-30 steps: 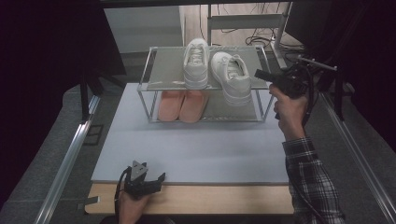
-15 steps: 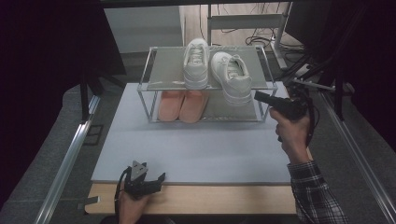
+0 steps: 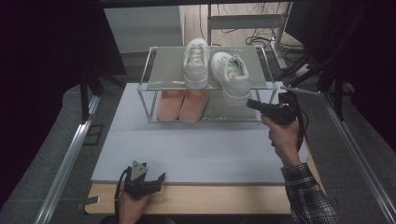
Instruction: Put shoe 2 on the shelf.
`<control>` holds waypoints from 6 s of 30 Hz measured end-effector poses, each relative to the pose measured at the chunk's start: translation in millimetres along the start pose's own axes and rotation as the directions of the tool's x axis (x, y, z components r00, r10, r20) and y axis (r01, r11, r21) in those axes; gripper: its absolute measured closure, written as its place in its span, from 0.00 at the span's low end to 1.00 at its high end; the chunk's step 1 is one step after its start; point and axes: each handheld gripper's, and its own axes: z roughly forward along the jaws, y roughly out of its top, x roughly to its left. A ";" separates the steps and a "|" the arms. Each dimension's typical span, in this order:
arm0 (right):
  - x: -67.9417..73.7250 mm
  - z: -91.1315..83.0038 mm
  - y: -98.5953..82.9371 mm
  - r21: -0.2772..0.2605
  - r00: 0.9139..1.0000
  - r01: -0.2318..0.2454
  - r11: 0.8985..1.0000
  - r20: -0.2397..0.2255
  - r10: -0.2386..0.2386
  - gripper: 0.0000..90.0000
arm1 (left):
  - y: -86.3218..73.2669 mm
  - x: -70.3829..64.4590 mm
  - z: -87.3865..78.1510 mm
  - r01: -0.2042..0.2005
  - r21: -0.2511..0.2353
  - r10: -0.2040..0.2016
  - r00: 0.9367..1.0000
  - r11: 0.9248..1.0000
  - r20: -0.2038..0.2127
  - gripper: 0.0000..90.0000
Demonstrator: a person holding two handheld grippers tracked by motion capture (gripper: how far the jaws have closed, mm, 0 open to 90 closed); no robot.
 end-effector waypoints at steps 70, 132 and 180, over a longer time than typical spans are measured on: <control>14.7 90.2 15.6 0.008 0.997 -0.005 1.000 0.078 0.004 1.00 | 0.1 -0.1 -0.1 0.002 0.002 -0.002 1.000 1.000 0.001 0.15; 25.0 34.1 -44.0 0.149 0.927 0.342 0.928 0.109 -0.359 0.31 | 0.1 -0.1 -0.1 0.001 0.000 -0.001 1.000 1.000 0.001 0.15; -28.3 17.5 -200.5 0.299 0.882 0.395 0.869 0.140 -0.449 0.13 | 0.0 -0.9 -0.4 0.005 0.001 -0.005 1.000 1.000 -0.004 0.15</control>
